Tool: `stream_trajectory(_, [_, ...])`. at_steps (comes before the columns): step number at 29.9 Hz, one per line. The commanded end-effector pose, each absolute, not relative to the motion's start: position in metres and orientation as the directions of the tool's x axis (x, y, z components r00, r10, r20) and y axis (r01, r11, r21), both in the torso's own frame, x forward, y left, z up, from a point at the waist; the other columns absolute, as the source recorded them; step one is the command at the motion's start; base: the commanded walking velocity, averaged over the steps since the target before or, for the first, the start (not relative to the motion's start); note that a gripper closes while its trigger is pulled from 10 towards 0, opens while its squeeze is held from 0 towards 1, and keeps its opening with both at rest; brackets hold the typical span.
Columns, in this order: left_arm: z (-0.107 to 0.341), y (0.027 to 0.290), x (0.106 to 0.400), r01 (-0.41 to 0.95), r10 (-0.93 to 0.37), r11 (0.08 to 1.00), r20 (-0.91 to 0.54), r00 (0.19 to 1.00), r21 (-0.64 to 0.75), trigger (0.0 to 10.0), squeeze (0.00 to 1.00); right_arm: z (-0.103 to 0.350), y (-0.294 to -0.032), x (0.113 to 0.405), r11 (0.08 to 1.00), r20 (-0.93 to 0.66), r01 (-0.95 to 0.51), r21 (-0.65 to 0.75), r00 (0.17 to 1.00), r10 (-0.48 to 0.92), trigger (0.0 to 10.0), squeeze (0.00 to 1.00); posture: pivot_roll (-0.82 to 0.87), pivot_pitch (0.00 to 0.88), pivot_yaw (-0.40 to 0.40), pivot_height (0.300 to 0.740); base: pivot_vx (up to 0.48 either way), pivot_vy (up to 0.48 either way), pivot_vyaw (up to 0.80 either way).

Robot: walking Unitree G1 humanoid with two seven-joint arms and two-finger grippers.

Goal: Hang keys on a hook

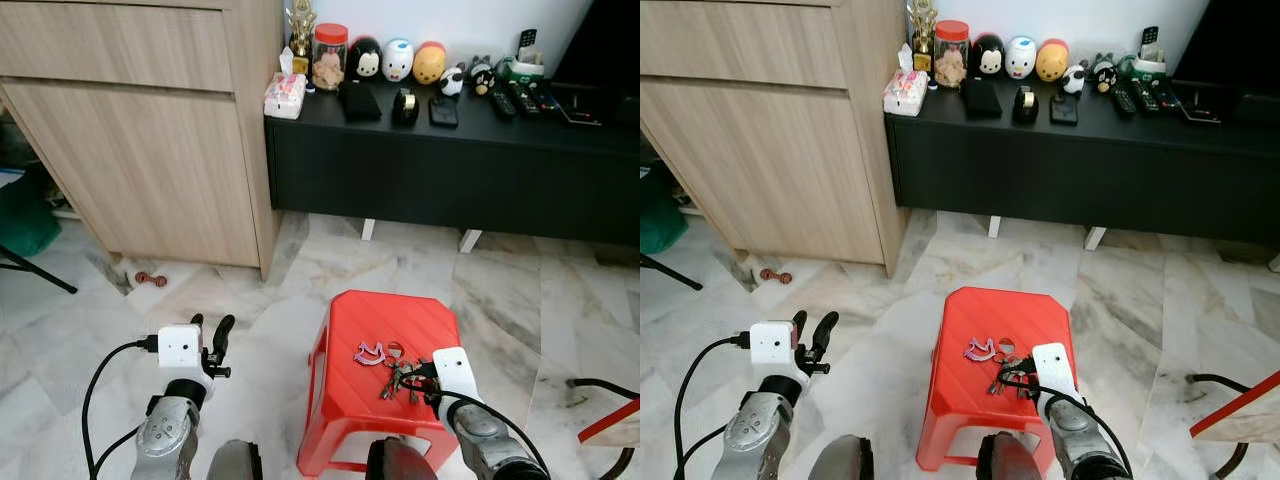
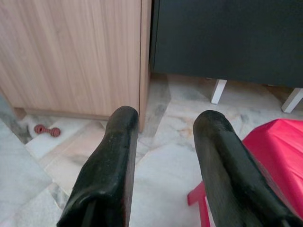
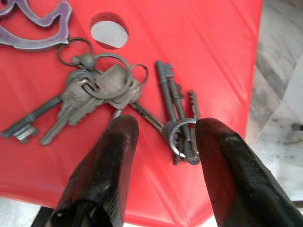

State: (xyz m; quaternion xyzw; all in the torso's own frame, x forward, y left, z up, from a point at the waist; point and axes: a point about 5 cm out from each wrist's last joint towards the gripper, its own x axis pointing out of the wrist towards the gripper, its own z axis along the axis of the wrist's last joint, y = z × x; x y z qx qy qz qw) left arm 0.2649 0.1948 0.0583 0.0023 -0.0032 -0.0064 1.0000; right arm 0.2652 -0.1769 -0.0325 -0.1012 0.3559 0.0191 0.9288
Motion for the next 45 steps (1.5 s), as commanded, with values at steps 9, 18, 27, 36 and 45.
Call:
stream_trajectory(9, [0.077, 0.186, 0.266, 0.047, -0.048, 0.999, 0.073, 0.996, 0.012, 10.0, 0.0, -0.036, -0.18, 0.26, 0.978, -0.674, -0.103, -0.183, 0.737, -0.048, 10.0, 0.0, 0.16, 0.196, -0.088, 0.636, 0.0, 0.0, 0.0])
stream_trajectory(18, [0.076, 0.187, 0.261, 0.04, -0.041, 0.999, 0.06, 0.997, 0.01, 10.0, 0.0, -0.038, -0.184, 0.257, 0.977, -0.679, -0.088, -0.193, 0.731, -0.068, 10.0, 0.0, 0.17, 0.206, -0.093, 0.636, 0.0, 0.0, 0.0])
stream_trajectory(27, [0.077, 0.187, 0.258, 0.035, -0.036, 0.999, 0.049, 0.998, 0.009, 10.0, 0.0, -0.033, -0.186, 0.262, 0.979, -0.656, -0.065, -0.195, 0.75, -0.081, 10.0, 0.0, 0.17, 0.208, -0.092, 0.636, 0.0, 0.0, 0.0])
stream_trajectory(36, [0.076, 0.187, 0.255, 0.032, -0.032, 0.999, 0.038, 0.999, 0.012, 10.0, 0.0, -0.033, -0.187, 0.263, 0.978, -0.654, -0.057, -0.199, 0.751, -0.089, 0.9, 0.0, 0.17, 0.207, -0.091, 0.636, 0.0, 0.0, 0.0])
stream_trajectory(45, [0.074, 0.187, 0.253, 0.031, -0.031, 0.999, 0.023, 0.999, 0.016, 10.0, 0.0, -0.034, -0.188, 0.262, 0.977, -0.658, -0.052, -0.207, 0.747, -0.099, 0.0, 0.0, 0.17, 0.21, -0.091, 0.636, 0.0, 0.0, 0.0])
